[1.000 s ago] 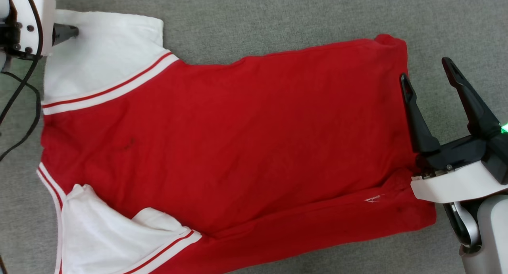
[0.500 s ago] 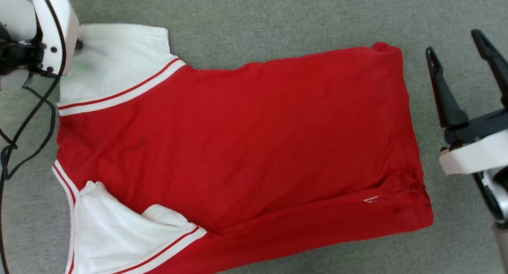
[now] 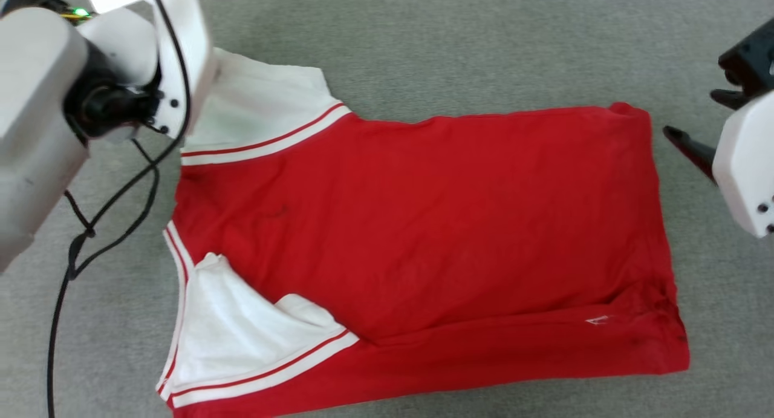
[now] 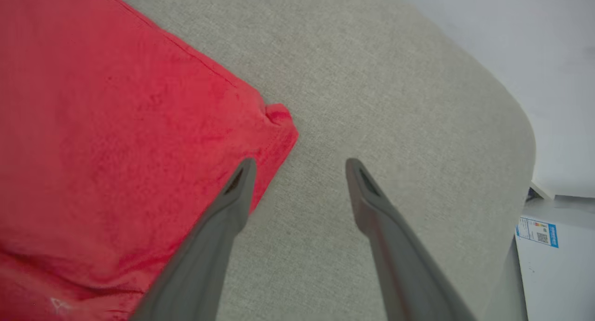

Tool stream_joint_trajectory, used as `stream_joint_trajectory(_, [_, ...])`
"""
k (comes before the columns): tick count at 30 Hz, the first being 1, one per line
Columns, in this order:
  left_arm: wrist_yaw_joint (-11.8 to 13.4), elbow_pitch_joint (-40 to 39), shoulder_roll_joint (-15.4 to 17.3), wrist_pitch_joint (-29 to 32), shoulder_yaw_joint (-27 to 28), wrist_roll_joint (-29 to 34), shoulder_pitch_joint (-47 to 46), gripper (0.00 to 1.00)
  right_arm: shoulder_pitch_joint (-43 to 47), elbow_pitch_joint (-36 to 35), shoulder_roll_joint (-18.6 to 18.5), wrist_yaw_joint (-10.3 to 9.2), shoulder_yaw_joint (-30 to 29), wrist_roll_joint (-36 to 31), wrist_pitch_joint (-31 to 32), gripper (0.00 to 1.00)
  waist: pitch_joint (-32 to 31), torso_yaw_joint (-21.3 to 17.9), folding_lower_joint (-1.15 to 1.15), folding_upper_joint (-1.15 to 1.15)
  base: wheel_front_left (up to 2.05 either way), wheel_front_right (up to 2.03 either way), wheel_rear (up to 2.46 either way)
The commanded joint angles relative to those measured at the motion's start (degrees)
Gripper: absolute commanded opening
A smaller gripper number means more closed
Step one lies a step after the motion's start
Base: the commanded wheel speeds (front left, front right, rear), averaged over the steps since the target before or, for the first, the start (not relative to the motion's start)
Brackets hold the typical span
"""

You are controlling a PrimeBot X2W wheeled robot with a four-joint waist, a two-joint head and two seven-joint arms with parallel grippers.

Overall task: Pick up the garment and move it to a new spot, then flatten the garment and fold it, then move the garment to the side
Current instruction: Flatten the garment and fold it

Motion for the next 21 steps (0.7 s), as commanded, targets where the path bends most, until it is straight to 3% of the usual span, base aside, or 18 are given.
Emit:
stream_joint_trajectory(1, [-0.1, -1.5, -0.2, -0.6, -0.9, 0.0, -0.5, 0.0, -3.9, 1.6, -1.5, -0.06, 1.9, 2.5, 4.0, 1.0, 0.0, 1.7, 0.0, 0.0, 0.0, 0.0, 0.0])
stream_joint_trajectory(8, [-0.1, -6.8, 0.3, -3.8, -3.0, -1.0, -3.6, 0.0, -12.6, 12.1, 0.4, -0.05, 9.1, 6.7, 10.9, 1.0, 3.3, 5.4, 0.0, 0.0, 0.0, 0.0, 0.0])
stream_joint_trajectory(19, [-0.1, -9.1, 2.0, -6.6, -6.0, -2.0, -5.6, 0.0, -10.1, 21.4, 2.3, 0.05, 18.9, 9.0, 6.7, 1.0, 5.8, 7.0, 0.0, 0.0, 0.0, 0.0, 0.0])
stream_joint_trajectory(20, [-0.1, -9.1, 2.2, -6.8, -6.2, -2.1, -5.5, 0.0, -10.1, 21.8, 2.1, 0.05, 19.7, 9.4, 6.8, 0.84, 5.8, 6.9, 0.0, 0.0, 0.0, 0.0, 0.0])
stream_joint_trajectory(21, [-0.1, -9.1, 2.3, -7.1, -6.4, -2.4, -5.4, 0.0, -10.4, 21.9, 2.1, 0.05, 19.9, 9.7, 5.6, 0.0, 5.6, 6.8, 0.0, 0.0, 0.0, 0.0, 0.0])
